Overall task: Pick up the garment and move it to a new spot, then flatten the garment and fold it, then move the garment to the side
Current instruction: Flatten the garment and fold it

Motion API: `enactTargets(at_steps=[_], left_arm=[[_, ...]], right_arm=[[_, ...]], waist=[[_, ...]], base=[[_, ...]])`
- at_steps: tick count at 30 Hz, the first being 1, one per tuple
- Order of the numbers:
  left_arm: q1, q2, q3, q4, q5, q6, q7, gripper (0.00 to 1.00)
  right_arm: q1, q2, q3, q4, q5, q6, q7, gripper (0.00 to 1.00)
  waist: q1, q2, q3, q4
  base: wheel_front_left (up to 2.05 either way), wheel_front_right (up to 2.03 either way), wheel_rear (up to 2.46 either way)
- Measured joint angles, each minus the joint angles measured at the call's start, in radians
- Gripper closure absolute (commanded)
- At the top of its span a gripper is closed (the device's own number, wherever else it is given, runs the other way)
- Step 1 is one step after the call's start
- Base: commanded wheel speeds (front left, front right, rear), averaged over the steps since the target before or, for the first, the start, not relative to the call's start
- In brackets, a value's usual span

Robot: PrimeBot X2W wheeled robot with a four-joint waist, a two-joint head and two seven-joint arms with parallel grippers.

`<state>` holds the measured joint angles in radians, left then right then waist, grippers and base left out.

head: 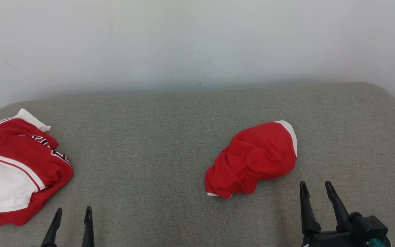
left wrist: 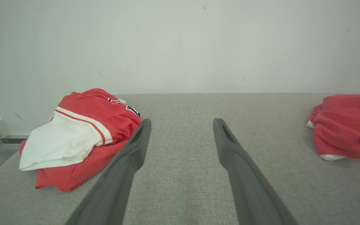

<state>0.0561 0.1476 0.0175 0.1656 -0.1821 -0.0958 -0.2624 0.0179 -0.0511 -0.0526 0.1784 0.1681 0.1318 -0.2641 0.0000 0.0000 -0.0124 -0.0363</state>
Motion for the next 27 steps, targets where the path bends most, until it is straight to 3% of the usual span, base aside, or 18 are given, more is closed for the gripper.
enactTargets(at_steps=[27], left_arm=[[-0.012,-0.020,0.041,0.019,0.040,-0.021,0.000,0.00]], right_arm=[[0.003,0.000,-0.001,0.013,-0.002,0.000,0.000,0.00]], waist=[[0.0000,0.0000,0.007,0.010]], base=[[0.00,0.00,0.00]])
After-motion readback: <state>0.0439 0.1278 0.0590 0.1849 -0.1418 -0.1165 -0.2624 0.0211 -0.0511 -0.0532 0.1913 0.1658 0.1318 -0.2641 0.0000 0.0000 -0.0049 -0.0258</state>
